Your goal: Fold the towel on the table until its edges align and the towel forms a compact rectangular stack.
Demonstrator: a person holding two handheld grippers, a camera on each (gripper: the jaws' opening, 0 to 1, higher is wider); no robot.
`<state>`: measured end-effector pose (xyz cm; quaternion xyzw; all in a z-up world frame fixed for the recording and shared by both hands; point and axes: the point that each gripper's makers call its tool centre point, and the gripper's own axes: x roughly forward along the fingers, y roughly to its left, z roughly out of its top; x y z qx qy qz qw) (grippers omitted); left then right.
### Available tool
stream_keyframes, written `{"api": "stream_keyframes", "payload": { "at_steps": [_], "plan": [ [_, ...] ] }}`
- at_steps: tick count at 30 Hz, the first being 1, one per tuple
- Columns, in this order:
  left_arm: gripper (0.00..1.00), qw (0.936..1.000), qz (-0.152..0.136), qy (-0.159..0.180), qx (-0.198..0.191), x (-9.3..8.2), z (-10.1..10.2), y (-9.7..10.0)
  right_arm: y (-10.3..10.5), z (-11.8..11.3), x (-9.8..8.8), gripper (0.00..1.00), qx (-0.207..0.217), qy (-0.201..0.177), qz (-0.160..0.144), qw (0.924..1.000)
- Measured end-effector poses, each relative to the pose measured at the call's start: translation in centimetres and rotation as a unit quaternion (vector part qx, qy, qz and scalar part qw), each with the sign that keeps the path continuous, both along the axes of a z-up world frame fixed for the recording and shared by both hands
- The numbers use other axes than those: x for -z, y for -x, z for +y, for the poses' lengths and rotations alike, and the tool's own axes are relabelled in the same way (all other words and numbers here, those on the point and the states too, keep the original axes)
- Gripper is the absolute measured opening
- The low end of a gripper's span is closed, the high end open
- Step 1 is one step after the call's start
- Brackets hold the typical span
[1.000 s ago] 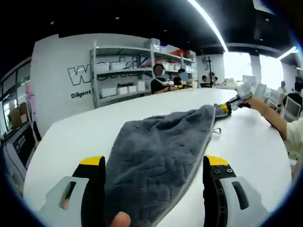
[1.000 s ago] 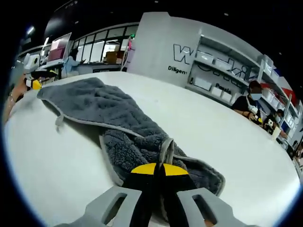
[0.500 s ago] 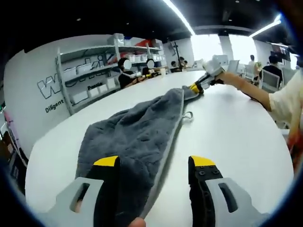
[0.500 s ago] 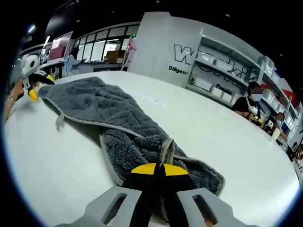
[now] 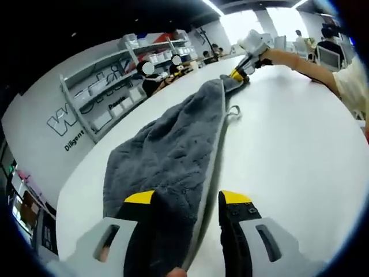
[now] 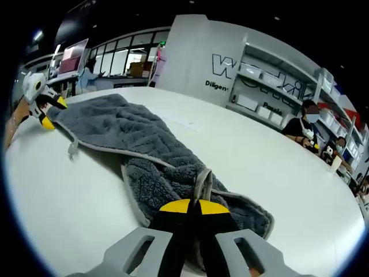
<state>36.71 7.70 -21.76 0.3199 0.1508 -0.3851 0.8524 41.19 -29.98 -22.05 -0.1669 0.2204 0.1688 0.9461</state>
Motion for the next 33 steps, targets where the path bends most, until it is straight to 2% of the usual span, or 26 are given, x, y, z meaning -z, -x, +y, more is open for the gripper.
{"api": "stream_keyframes", "payload": {
  "at_steps": [2,7,9,12,15,21,25,33],
  "plan": [
    [0.33,0.9999,-0.009,-0.003,-0.005,-0.1,0.1,0.1,0.0,0.0,0.0,0.0,0.0,0.0,0.0,1.0],
    [0.3,0.9997,-0.019,-0.006,-0.011,0.1,-0.1,1.5,-0.2,-0.1,-0.1,0.0,0.0,-0.001,0.0,1.0],
    [0.26,0.9997,-0.023,-0.005,-0.01,-0.1,0.0,1.0,-0.3,-0.2,-0.1,0.0,0.0,-0.001,0.0,1.0],
    [0.19,0.9996,-0.026,0.01,-0.006,-0.4,-0.3,2.1,-0.3,-0.2,-0.1,0.0,-0.001,-0.001,0.0,1.0],
    [0.1,0.9992,-0.03,0.027,-0.005,-1.1,-0.3,1.5,-0.3,-0.2,-0.1,0.0,-0.001,-0.001,0.0,1.0],
    [0.07,0.9985,-0.029,0.046,-0.004,-2.0,-0.3,1.2,-0.1,-0.1,0.0,0.0,-0.002,-0.002,-0.001,1.0],
    [0.07,0.9962,-0.018,0.085,0.005,-2.8,-0.7,1.6,0.0,0.0,0.0,0.0,-0.004,-0.002,-0.002,1.0],
    [0.06,0.9879,-0.034,0.151,0.001,-5.7,-0.3,0.9,0.0,0.0,-0.1,0.0,-0.006,0.0,-0.003,1.0]
  ]
}}
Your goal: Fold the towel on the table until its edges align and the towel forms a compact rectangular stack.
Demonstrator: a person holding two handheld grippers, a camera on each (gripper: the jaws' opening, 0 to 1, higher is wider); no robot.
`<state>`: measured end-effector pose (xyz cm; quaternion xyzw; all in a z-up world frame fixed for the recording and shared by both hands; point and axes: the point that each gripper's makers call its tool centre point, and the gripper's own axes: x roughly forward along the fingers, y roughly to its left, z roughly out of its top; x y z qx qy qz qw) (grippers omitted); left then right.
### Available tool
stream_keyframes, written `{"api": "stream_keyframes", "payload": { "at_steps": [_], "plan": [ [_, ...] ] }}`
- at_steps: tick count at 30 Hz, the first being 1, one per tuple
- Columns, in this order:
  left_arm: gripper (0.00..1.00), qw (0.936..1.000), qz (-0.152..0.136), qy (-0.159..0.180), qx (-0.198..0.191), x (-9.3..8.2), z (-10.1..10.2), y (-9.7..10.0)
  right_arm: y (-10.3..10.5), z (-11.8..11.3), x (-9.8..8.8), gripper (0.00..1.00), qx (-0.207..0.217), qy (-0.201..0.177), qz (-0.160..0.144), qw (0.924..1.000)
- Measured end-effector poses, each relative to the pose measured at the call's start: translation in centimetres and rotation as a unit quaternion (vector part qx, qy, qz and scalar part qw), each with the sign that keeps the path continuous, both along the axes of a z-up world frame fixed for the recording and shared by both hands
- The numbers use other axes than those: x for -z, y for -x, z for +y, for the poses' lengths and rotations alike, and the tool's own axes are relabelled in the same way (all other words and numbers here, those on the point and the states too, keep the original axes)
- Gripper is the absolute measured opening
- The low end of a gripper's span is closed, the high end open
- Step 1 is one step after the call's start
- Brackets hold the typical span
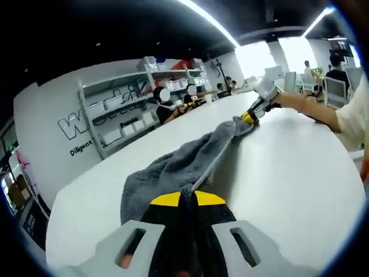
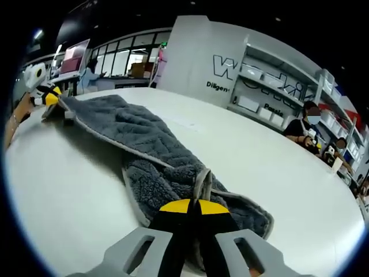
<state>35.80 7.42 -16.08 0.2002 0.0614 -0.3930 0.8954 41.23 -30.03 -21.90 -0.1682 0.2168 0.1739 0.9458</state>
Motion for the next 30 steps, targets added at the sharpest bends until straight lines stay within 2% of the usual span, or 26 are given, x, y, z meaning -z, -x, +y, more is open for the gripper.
{"api": "stream_keyframes", "payload": {
  "at_steps": [1,3,11,15,19,24,27,30],
  "plan": [
    [0.06,1.0,0.0,0.003,0.0,-0.1,0.0,0.0,0.0,0.0,0.0,0.0,0.0,0.0,0.0,1.0],
    [0.06,0.9993,-0.011,0.035,-0.01,-1.6,0.3,-0.8,0.1,0.1,-0.2,0.0,-0.003,0.002,-0.001,1.0],
    [0.06,0.9962,-0.038,0.064,-0.046,-4.3,1.4,-1.4,0.4,0.4,-0.8,0.0,-0.014,-0.007,-0.004,0.9999],
    [0.05,0.9943,-0.037,0.082,-0.058,-5.1,1.7,-1.7,0.7,0.5,-1.2,0.0,-0.016,-0.025,-0.005,0.9995],
    [0.05,0.993,-0.037,0.073,-0.085,-5.1,2.5,-2.3,1.1,0.7,-1.6,0.0,-0.018,-0.043,-0.004,0.9989],
    [0.05,0.9914,-0.034,0.08,-0.098,-6.2,3.2,-2.5,1.5,0.4,-2.1,0.0,-0.017,-0.069,-0.003,0.9975],
    [0.05,0.991,-0.044,0.037,-0.121,-7.0,4.3,-2.5,2.1,0.5,-2.3,0.0,-0.017,-0.092,0.007,0.9956],
    [0.05,0.9899,-0.041,0.046,-0.128,-8.4,5.0,-2.5,2.6,0.5,-2.7,0.0,-0.019,-0.106,0.01,0.9942]
  ]
}}
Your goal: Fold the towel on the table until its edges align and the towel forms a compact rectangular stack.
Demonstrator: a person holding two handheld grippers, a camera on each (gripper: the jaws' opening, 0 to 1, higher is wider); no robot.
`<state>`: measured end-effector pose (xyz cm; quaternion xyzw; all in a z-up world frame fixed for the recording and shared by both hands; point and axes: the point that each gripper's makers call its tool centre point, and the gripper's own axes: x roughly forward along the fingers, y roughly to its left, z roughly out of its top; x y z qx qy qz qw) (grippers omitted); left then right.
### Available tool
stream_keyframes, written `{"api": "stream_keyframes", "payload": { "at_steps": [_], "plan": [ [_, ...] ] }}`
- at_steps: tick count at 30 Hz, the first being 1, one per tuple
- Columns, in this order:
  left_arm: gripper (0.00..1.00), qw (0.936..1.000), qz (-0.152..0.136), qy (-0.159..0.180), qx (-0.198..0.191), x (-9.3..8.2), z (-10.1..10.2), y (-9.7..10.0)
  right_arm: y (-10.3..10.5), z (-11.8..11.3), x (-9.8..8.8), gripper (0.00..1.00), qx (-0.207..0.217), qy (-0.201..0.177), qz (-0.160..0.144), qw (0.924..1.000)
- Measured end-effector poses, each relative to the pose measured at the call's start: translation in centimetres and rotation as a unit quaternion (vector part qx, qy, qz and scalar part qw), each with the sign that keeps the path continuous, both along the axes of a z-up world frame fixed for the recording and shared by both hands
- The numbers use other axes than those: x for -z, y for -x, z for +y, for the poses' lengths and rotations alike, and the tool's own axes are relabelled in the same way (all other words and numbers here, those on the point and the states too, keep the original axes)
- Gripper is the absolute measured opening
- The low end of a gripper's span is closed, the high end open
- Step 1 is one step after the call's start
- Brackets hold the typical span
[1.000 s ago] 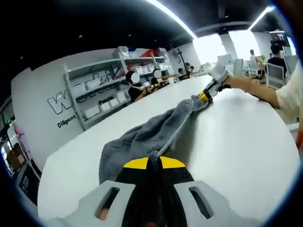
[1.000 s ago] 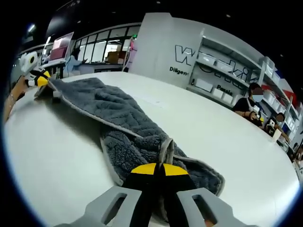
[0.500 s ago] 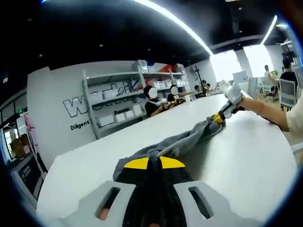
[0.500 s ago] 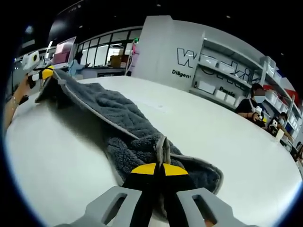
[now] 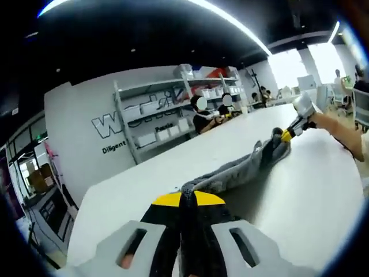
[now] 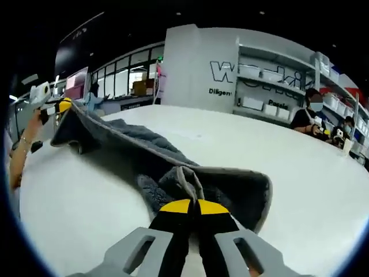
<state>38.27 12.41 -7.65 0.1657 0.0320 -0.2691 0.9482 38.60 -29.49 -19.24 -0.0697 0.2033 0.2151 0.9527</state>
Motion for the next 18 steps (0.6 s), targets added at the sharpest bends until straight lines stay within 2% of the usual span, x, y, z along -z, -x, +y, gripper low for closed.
{"api": "stream_keyframes", "payload": {
  "at_steps": [3,7,11,18],
  "plan": [
    [0.05,1.0,-0.002,0.0,-0.009,-1.3,0.7,0.0,0.9,0.1,-0.1,0.0,-0.005,-0.012,0.009,0.9999],
    [0.05,0.9991,-0.015,-0.031,-0.026,-2.8,1.6,0.0,2.3,0.3,-0.3,0.0,-0.016,-0.043,0.02,0.9987],
    [0.05,0.9988,-0.019,-0.035,-0.029,-4.3,2.2,0.1,3.4,0.0,-0.6,0.0,-0.02,-0.048,0.027,0.9983],
    [0.05,0.997,-0.024,-0.055,-0.048,-5.9,3.5,0.0,5.8,-0.7,-2.1,0.0,-0.035,-0.065,0.03,0.9968]
  ]
}}
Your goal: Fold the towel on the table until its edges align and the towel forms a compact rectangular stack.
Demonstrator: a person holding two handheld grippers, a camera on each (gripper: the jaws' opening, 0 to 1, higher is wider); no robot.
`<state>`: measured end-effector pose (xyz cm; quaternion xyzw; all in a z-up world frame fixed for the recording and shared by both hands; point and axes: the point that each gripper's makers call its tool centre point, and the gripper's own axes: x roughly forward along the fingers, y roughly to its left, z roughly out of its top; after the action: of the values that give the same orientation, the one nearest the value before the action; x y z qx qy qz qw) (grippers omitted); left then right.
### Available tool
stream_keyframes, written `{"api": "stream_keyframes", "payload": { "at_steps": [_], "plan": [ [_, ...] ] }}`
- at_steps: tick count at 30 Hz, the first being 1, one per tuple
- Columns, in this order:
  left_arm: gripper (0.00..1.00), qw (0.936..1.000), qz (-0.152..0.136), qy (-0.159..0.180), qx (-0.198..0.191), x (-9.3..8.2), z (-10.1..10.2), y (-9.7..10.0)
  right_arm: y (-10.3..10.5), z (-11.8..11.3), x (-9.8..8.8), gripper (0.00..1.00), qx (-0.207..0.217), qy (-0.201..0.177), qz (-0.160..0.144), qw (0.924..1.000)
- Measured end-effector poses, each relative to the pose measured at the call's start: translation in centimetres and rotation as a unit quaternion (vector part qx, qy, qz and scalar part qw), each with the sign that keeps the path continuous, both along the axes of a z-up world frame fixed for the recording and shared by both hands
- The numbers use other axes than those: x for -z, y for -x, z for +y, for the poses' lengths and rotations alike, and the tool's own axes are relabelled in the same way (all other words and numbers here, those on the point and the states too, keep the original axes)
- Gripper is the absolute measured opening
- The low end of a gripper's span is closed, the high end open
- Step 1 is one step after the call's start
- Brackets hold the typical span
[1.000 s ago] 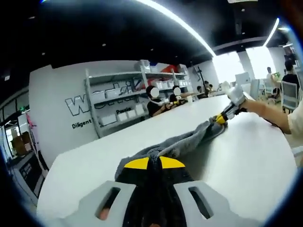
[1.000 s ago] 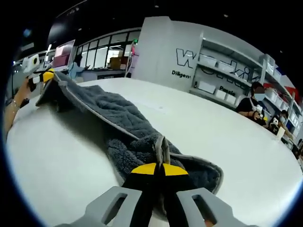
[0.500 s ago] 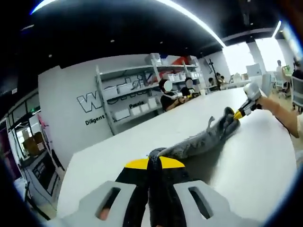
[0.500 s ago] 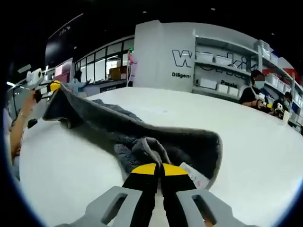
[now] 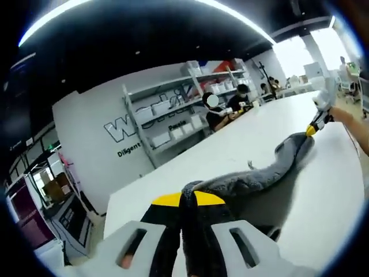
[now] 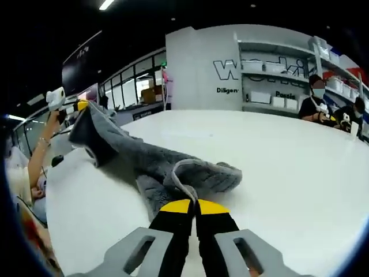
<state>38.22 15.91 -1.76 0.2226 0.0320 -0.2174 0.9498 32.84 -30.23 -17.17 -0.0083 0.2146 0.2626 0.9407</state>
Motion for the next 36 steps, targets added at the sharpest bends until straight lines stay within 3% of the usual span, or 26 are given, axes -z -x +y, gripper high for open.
{"api": "stream_keyframes", "payload": {
  "at_steps": [11,20,26,36],
  "plan": [
    [0.05,0.9992,-0.005,-0.018,-0.034,-1.8,3.0,-0.1,4.1,0.0,-0.1,0.0,-0.038,-0.043,0.031,0.9979],
    [0.05,0.9986,-0.008,-0.031,-0.042,-3.3,3.9,-0.1,5.7,-2.1,2.6,0.0,-0.021,-0.005,0.078,0.9967],
    [0.05,0.9984,-0.01,-0.036,-0.042,-4.6,3.8,0.4,5.7,-3.6,3.6,0.0,-0.006,0.02,0.096,0.9952],
    [0.05,0.9985,-0.011,-0.048,-0.023,-6.5,2.5,3.2,4.1,-5.4,3.7,0.0,0.016,0.082,0.096,0.9919]
  ]
}}
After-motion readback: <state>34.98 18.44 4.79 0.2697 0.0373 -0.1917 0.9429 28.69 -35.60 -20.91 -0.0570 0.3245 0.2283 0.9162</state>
